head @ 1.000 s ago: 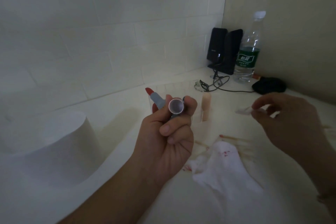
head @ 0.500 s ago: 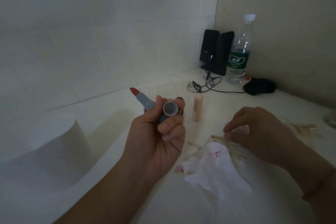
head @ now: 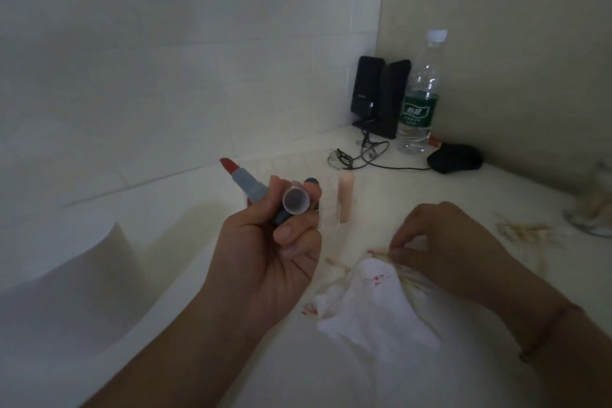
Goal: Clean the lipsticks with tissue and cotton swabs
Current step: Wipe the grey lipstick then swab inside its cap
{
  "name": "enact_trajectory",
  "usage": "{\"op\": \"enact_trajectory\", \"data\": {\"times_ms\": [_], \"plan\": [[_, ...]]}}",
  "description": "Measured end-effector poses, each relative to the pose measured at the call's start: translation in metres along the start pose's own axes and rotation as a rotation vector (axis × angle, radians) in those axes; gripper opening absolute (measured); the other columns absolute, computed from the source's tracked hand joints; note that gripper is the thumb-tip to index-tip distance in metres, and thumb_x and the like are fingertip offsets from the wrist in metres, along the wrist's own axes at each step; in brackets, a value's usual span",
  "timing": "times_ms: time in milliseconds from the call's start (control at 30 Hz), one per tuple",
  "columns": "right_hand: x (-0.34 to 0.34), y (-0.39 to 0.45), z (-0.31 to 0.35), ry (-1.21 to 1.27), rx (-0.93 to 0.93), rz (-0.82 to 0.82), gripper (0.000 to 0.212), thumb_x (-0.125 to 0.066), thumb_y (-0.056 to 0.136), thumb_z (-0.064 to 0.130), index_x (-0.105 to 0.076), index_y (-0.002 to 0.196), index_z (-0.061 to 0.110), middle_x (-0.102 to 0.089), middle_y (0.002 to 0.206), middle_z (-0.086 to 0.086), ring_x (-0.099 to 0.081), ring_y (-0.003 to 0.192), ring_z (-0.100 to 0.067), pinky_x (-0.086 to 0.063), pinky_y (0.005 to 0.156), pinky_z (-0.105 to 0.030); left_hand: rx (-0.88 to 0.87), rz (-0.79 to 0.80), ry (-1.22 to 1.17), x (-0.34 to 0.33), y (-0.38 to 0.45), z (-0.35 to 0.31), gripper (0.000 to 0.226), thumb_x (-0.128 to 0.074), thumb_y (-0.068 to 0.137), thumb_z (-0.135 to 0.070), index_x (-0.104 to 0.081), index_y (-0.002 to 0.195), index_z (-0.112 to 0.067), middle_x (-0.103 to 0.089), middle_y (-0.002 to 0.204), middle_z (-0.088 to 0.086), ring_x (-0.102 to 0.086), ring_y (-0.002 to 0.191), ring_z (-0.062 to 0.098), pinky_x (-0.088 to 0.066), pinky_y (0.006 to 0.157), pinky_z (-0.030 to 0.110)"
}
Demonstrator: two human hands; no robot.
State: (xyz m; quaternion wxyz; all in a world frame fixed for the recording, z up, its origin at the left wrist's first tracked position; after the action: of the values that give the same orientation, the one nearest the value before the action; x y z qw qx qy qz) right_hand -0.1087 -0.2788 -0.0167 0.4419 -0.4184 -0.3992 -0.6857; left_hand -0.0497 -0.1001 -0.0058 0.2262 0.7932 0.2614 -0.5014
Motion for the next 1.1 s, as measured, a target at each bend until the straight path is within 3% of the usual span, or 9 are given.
{"op": "enact_trajectory", "data": {"times_ms": [167, 267, 433, 600, 767, 933, 1100], "plan": [[0.037, -0.001, -0.024, 0.116, -0.123, -0.215, 0.004, -0.067, 0.085, 0.035, -0.068, 0.082, 0.037, -0.061, 0.076, 0.018, -0.053, 0.070, 0.002, -0.036, 0.060, -0.016, -0.028, -0.017, 0.083, 0.001, 0.001, 0.002, 0.012, -0.055, 0.090, -0.016, -0.047, 0.084, -0.008, -0.060, 0.076, 0.007, -0.043, 0.038, 0.005, -0.038, 0.035, 0.015], [0.067, -0.010, -0.066, 0.143, -0.277, -0.384, 0.003, -0.070, 0.083, 0.023, -0.073, 0.082, 0.025, -0.061, 0.072, 0.007, -0.055, 0.068, -0.011, -0.037, 0.068, -0.022, -0.034, 0.028, 0.127, -0.002, 0.002, 0.003, 0.027, -0.070, 0.079, -0.014, -0.045, 0.090, -0.009, -0.062, 0.077, 0.010, -0.045, 0.039, 0.007, -0.040, 0.034, 0.017], [0.082, -0.022, -0.113, 0.007, -0.348, -0.243, 0.013, -0.062, 0.088, 0.008, -0.072, 0.086, 0.016, -0.067, 0.085, -0.009, -0.053, 0.064, -0.015, -0.037, 0.067, -0.022, -0.082, -0.058, 0.262, -0.002, 0.004, 0.001, 0.014, -0.047, 0.089, -0.023, -0.044, 0.087, -0.010, -0.060, 0.074, 0.008, -0.038, 0.036, 0.006, -0.035, 0.032, 0.016], [0.069, -0.027, -0.128, -0.172, -0.331, -0.294, 0.013, -0.069, 0.083, 0.031, -0.070, 0.074, 0.021, -0.065, 0.073, 0.001, -0.060, 0.071, -0.021, -0.043, 0.067, -0.028, -0.073, -0.079, 0.282, -0.002, 0.005, 0.000, 0.013, -0.043, 0.091, -0.022, -0.045, 0.087, -0.010, -0.059, 0.075, 0.009, -0.038, 0.037, 0.006, -0.035, 0.032, 0.016], [0.058, -0.021, -0.140, -0.254, -0.504, -0.236, 0.019, -0.064, 0.081, 0.051, -0.062, 0.073, 0.034, -0.064, 0.083, 0.003, -0.061, 0.080, -0.021, -0.052, 0.073, -0.033, -0.065, -0.096, 0.294, -0.001, 0.005, 0.001, 0.016, -0.041, 0.094, -0.022, -0.046, 0.086, -0.009, -0.058, 0.076, 0.009, -0.037, 0.036, 0.006, -0.034, 0.032, 0.016], [0.053, -0.016, -0.144, -0.213, -0.503, -0.236, 0.011, -0.063, 0.082, 0.041, -0.063, 0.074, 0.035, -0.065, 0.083, 0.007, -0.062, 0.080, -0.021, -0.054, 0.075, -0.036, -0.068, -0.098, 0.295, 0.000, 0.006, -0.001, 0.012, -0.043, 0.092, -0.021, -0.045, 0.087, -0.010, -0.057, 0.076, 0.011, -0.036, 0.036, 0.007, -0.034, 0.031, 0.016], [0.052, -0.015, -0.140, -0.270, -0.475, -0.230, 0.013, -0.059, 0.086, 0.036, -0.058, 0.073, 0.038, -0.064, 0.092, 0.006, -0.059, 0.083, -0.019, -0.049, 0.070, -0.029, -0.055, -0.106, 0.289, 0.002, 0.007, 0.000, 0.013, -0.043, 0.093, -0.020, -0.046, 0.087, -0.009, -0.057, 0.076, 0.011, -0.037, 0.035, 0.007, -0.034, 0.031, 0.017]]}}
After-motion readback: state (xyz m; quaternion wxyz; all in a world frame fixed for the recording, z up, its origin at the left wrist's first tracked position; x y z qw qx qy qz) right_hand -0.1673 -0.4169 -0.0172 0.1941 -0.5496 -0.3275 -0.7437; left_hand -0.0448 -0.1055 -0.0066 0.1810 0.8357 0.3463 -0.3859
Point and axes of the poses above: each hand's wrist, its own y-axis towards the middle knuckle, its own x-axis out of the back of the hand, z = x × y, the point moved 6 cm from there along y, towards the middle knuckle
